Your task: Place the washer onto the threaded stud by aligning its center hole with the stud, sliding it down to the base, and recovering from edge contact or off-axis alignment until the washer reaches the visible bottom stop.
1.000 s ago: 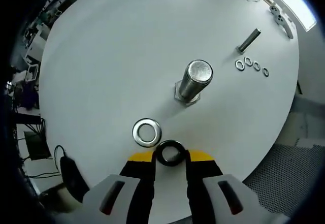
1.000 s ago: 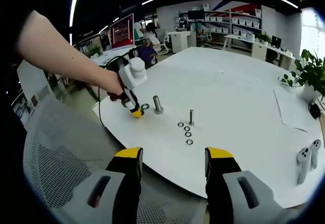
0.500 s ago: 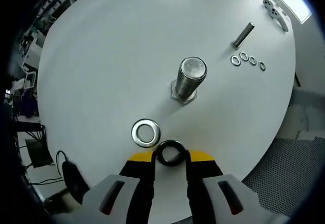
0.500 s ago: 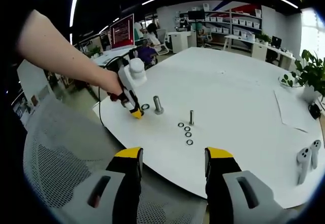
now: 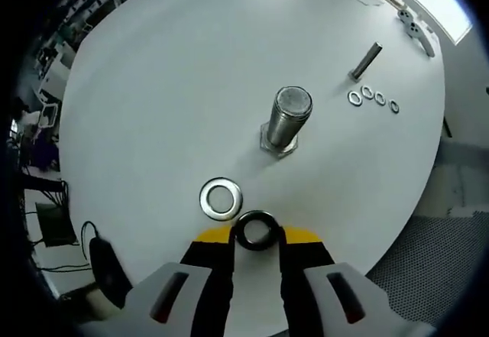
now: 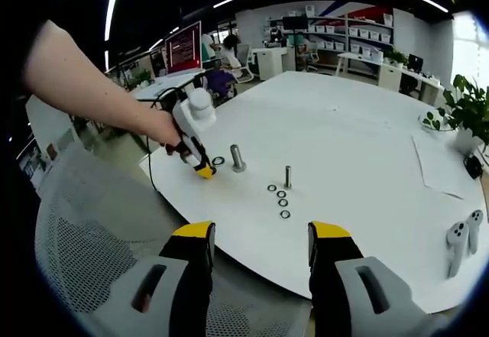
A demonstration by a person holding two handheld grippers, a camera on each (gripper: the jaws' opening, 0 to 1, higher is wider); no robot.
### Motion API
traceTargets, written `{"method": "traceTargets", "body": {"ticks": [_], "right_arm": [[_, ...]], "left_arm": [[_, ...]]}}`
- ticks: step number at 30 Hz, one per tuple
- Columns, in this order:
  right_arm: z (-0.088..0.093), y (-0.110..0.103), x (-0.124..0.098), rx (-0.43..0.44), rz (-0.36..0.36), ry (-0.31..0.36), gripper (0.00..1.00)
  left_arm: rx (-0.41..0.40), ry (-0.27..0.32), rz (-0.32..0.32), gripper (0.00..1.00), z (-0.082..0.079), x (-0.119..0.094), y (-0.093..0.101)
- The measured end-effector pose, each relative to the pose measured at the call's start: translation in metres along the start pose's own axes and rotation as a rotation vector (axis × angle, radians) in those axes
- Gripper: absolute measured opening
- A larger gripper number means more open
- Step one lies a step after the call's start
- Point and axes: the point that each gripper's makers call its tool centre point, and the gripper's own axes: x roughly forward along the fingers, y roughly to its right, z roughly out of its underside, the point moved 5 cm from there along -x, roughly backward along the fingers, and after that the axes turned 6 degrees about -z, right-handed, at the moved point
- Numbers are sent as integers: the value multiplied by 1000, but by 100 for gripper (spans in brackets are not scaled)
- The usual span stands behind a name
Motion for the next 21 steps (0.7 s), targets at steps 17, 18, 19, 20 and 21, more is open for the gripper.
{"method": "traceTargets", "body": {"ticks": [17,18,19,20,21], "right_arm": [[0,1,0,5,0,4,51],[0,0,0,4,-1,4,51],[0,0,0,4,-1,4,51],[0,0,-1,4,0,4,51],[0,0,-1,5,1,5,51]], "left_arm": [[30,29,1,19,4,-4,6],[37,25,3,19,3,-4,6],[44,21,4,19,3,-4,6],[64,16,4,19,3,-3,6],[79,15,5,19,3,-4,7]]}}
